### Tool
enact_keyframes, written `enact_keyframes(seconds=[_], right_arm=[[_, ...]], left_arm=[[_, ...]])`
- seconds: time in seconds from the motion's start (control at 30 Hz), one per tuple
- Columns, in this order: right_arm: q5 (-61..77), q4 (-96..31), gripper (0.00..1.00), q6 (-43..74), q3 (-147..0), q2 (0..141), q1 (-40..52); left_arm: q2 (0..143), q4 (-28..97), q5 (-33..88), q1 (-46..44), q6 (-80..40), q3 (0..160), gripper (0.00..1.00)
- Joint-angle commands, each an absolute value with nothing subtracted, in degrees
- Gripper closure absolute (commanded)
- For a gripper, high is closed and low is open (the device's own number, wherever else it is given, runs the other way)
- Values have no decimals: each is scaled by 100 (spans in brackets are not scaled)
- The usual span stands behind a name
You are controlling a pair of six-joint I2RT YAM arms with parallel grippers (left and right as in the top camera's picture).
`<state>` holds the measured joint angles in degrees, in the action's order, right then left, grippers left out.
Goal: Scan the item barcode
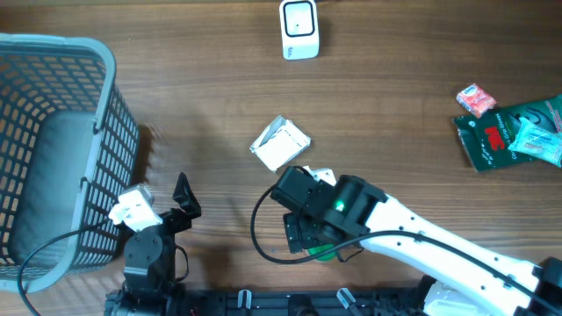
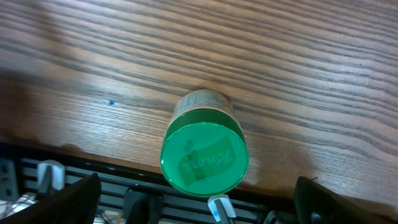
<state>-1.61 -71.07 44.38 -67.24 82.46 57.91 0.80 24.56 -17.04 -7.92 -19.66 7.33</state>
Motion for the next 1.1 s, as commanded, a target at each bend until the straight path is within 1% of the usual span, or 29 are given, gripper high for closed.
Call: enact_keyframes(seconds=[0.0,0.1,0.2,0.37,0.47,0.57,0.73,0.8,0.9,0.93,1.0,1.07], right_arm=[[-316,-7100,0,4611,-6698,8447,5857],[-270,-7096,0,4665,-6683,8455,5861],[-150,-6958,0,4674,-6364,8455,5861],[707,-5841,1,4668,-5315,8455,5861],[930,-5225,0,4700,-4856,8455,5861],[908,-4995,0,5166,-4477,8455,5848],[888,-4755,0,5162,-4451,8536,5830],[917,-4757,0,5070,-4451,8807,5548],[1352,-4615,0,4558,-4451,9177,5179],[1409,-4569,2,4497,-4451,9297,5144],[1409,-4545,15,4499,-4451,9400,5144],[1498,-4547,25,4495,-4458,9397,5144]], left_arm=[[38,2447,-1737,-799,-1997,720,0],[38,2447,-1737,-799,-1997,720,0],[38,2447,-1737,-799,-1997,720,0],[38,2447,-1737,-799,-1999,720,0],[38,2447,-1737,-799,-1997,720,0],[38,2447,-1737,-799,-1997,720,0],[38,2447,-1737,-799,-1999,720,0],[38,2447,-1737,-799,-1999,720,0],[38,2447,-1737,-799,-1997,720,0],[38,2447,-1737,-799,-1997,720,0],[38,2447,-1737,-799,-1999,720,0],[38,2447,-1737,-799,-1997,720,0]])
